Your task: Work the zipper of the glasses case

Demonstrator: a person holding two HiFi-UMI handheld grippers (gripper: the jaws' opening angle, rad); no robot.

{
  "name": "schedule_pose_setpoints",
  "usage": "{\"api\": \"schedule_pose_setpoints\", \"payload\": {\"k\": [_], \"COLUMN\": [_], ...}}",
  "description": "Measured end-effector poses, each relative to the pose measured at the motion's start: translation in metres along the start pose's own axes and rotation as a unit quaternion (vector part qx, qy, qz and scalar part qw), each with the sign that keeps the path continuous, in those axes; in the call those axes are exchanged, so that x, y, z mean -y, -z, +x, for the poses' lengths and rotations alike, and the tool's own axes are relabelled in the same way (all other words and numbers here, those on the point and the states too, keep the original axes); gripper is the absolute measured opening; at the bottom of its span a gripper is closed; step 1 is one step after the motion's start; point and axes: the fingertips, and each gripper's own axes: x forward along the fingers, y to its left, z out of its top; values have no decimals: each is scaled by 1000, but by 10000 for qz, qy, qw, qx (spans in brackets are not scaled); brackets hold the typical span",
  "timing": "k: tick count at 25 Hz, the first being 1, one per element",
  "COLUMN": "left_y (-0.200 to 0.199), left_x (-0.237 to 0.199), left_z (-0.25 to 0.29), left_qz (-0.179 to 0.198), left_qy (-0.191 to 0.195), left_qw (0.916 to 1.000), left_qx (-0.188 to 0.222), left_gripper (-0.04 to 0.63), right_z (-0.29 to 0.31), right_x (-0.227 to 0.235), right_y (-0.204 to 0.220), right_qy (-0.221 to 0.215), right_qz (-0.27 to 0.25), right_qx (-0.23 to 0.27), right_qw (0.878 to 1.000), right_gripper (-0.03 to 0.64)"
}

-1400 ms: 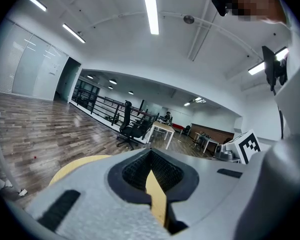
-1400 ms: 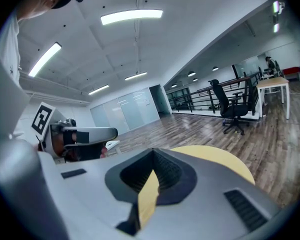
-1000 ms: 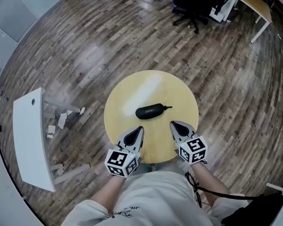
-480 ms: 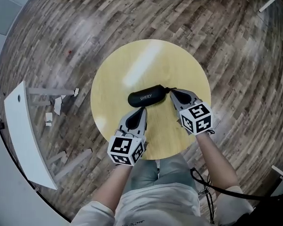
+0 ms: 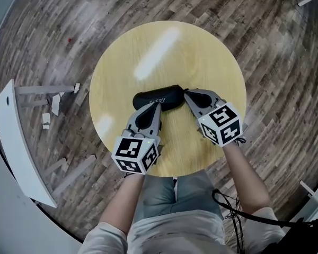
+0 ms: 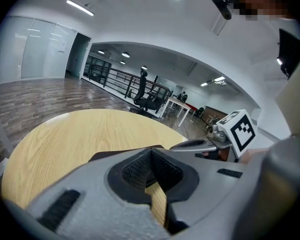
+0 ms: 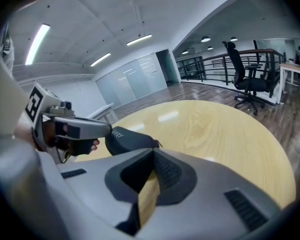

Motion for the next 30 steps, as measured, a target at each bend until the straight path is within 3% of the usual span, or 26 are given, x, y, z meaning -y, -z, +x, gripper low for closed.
{"api": "schedule_pose_setpoints", "payload": {"k": [10, 13, 15, 18, 21, 25, 28, 30], "left_y": [12, 13, 13, 12, 11, 12, 12, 13], "left_x": [-22, -23, -24, -25, -24, -24, -24, -23], "left_z": [-4, -4, -4, -4, -3, -2, -1, 0], "left_qz": [206, 311, 346, 257, 212, 225, 229, 239], "left_qy": [-182, -109, -58, 7, 94, 209, 246, 246], "left_qw": [9987, 9983, 9983, 9986, 9984, 9977, 9973, 9972], "left_qx": [-430, -470, -457, -464, -507, -604, -650, -665], "left_gripper": [3, 3, 3, 3, 2, 3, 3, 3], "right_z": [13, 11, 16, 31, 41, 50, 54, 53], "right_x": [-70, -60, -45, -40, -40, -48, -50, -50], "right_y": [17, 2, -5, 6, 18, 24, 27, 29], "right_qy": [-1029, -893, -756, -1129, -1592, -2259, -2647, -2846], "right_qz": [-953, -1562, -2278, -3423, -4215, -4945, -5377, -5540], "right_qx": [-341, -240, -359, -931, -1365, -1764, -2065, -2248], "right_qw": [9895, 9834, 9701, 9281, 8822, 8206, 7734, 7493], "right_gripper": [0, 0, 0, 3, 3, 63, 63, 61]}}
